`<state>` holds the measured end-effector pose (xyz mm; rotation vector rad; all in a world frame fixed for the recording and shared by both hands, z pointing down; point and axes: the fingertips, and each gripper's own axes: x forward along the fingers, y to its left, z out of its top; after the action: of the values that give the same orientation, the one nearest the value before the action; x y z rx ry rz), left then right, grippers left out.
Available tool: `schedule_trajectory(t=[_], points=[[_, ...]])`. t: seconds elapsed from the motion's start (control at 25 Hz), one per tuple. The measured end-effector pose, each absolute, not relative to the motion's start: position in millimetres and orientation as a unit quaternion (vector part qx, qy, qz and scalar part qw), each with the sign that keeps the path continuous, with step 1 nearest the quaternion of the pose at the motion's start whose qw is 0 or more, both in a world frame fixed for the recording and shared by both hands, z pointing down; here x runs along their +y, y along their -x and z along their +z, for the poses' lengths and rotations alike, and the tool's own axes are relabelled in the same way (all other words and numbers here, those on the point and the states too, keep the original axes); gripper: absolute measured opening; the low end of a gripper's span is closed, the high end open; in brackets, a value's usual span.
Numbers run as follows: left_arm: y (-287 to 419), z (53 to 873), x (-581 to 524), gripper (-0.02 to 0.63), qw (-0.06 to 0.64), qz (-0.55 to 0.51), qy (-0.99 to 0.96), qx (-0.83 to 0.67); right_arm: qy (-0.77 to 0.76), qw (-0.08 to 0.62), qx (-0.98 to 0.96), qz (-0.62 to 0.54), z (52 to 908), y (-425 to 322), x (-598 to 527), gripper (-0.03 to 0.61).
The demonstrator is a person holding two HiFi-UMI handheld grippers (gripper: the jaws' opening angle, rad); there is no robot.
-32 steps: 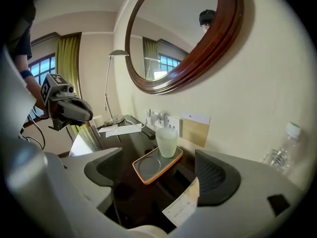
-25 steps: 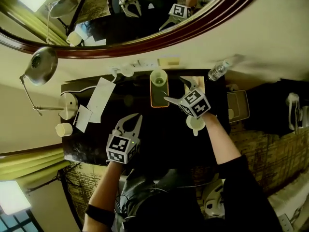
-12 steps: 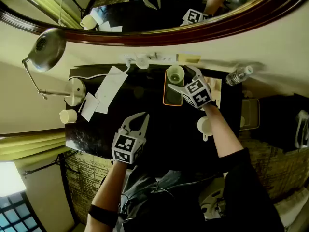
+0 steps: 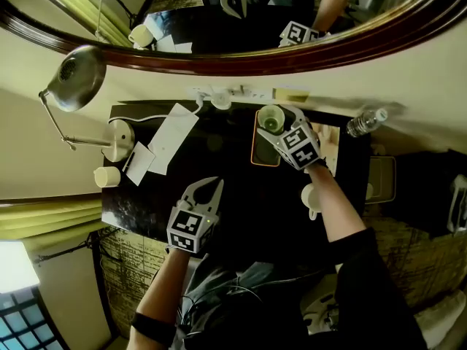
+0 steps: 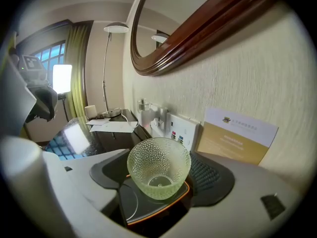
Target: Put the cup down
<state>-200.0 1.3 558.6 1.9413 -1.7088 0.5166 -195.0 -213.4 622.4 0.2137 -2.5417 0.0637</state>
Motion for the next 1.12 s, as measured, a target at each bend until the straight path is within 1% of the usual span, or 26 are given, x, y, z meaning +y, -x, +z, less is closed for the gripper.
schedule_trajectory(t=[0.24, 0.44, 0.64, 0.84, 1.12], points=[[201, 560, 11, 0.005, 0.252, 0.193, -0.719, -0.618, -0.065, 0.278, -0.958, 0.02, 597, 184, -192, 0.385], [202, 553, 20, 0.005, 0.252, 0.188, -0.727, -0.611, -0.042, 0.273, -0.961, 0.015, 569, 172, -151, 0.385], [198, 549, 25, 0.005, 0.249, 0.187, -0.741, -0.595, -0.045, 0.275, -0.96, 0.018, 560, 157, -115, 0.385], [196, 546, 28, 0.005, 0.244, 0.189, -0.752, -0.583, -0.049, 0.273, -0.96, 0.034, 565, 145, -78, 0.385], [201, 548, 40, 0.005, 0.248, 0.192, -0.754, -0.577, -0.061, 0.294, -0.95, 0.084, 607, 127, -33, 0.385]])
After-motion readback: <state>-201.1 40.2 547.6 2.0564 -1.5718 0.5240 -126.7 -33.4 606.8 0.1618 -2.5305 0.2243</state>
